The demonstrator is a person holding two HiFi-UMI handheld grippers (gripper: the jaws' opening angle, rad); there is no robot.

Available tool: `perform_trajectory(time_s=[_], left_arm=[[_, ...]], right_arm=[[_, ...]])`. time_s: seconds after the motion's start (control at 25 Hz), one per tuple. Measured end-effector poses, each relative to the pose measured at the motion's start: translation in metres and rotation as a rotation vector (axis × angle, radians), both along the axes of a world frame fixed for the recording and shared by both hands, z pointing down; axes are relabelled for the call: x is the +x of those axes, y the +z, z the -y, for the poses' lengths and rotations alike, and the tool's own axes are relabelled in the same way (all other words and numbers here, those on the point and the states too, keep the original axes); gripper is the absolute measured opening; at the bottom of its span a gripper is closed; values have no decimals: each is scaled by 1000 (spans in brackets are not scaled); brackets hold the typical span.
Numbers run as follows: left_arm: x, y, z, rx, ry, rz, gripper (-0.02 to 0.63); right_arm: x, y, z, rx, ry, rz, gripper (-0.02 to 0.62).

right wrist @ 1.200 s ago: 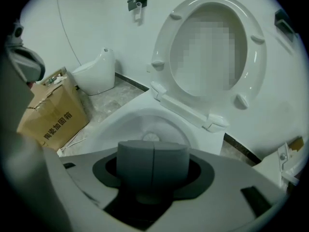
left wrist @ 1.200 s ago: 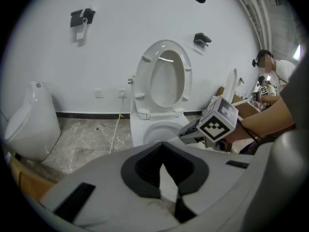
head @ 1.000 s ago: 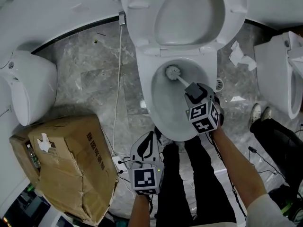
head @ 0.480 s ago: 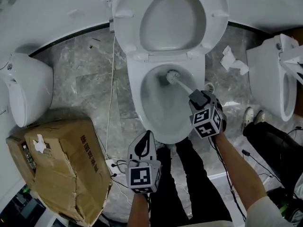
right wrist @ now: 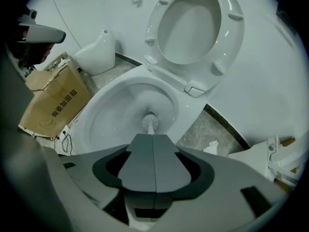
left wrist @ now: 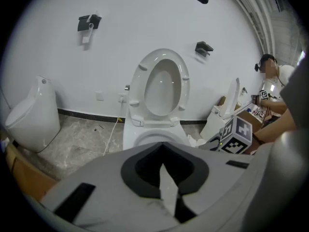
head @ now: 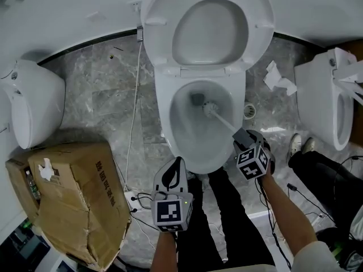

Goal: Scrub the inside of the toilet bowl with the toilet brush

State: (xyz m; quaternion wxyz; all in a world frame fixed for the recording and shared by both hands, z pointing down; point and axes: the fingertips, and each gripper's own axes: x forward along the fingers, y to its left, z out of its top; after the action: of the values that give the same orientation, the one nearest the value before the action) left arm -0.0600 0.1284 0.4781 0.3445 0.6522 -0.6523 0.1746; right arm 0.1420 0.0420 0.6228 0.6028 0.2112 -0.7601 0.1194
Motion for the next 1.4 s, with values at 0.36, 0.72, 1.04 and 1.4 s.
perform_trajectory(time_s=[0.36, 0.72, 1.04, 1.4], left_arm=[[-5, 2, -9, -8, -14, -5, 26], [-2, 5, -14, -19, -24, -10, 26], [-4, 5, -16, -23, -12, -7, 26], [-24, 6, -22, -32, -32, 9, 26]], right_arm=[[-28, 1, -44, -94, -81, 33, 267], [-87, -10, -32, -82, -70, 118, 265], [-148, -27, 17, -25, -1, 229, 264], [-124, -35, 81, 67, 230, 230, 263]])
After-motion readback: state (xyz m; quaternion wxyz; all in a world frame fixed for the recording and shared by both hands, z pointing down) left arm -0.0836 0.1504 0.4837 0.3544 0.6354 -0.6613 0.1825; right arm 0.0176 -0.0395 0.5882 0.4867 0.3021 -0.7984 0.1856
